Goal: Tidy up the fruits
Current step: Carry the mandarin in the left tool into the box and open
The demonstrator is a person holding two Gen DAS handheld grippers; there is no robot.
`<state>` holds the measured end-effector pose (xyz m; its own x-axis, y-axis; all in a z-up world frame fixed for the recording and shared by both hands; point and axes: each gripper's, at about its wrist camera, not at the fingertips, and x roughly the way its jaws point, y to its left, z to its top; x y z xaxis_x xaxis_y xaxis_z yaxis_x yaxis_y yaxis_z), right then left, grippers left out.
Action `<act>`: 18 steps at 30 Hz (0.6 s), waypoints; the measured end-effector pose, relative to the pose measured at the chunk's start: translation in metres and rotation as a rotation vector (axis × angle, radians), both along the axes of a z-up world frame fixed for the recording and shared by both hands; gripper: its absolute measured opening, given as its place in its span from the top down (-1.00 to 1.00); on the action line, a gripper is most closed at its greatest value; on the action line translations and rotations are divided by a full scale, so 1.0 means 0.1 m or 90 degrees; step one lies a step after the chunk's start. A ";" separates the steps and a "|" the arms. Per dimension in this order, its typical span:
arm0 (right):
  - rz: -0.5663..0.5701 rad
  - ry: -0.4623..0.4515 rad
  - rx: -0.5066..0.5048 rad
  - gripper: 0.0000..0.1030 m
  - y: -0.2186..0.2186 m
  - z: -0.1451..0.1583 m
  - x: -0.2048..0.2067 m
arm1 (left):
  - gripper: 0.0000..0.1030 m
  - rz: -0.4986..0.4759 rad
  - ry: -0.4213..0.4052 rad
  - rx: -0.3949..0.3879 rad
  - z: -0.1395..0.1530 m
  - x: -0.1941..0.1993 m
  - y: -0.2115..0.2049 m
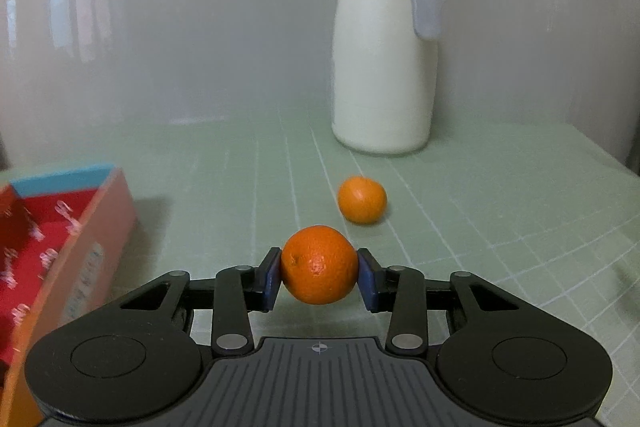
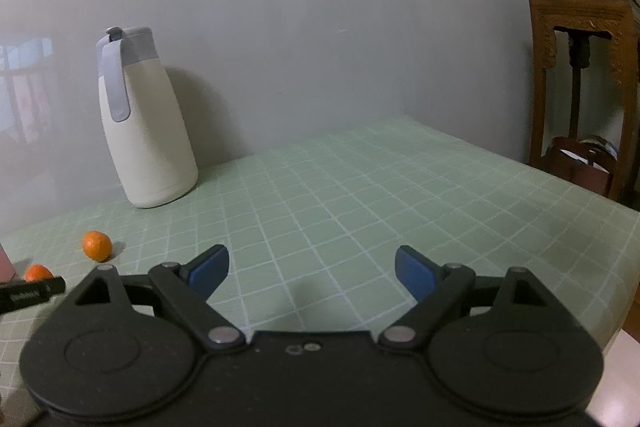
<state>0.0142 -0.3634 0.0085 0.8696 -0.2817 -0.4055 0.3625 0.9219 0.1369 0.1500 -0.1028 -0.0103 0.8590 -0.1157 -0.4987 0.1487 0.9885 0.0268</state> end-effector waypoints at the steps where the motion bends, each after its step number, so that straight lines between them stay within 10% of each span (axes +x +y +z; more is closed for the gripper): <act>1: 0.003 -0.001 -0.001 -0.75 0.02 0.01 0.00 | 0.23 0.004 -0.008 0.001 0.04 -0.03 0.04; 18: 0.049 0.010 -0.021 -0.75 0.40 0.00 0.12 | 0.23 0.172 -0.051 -0.013 0.36 -0.30 1.37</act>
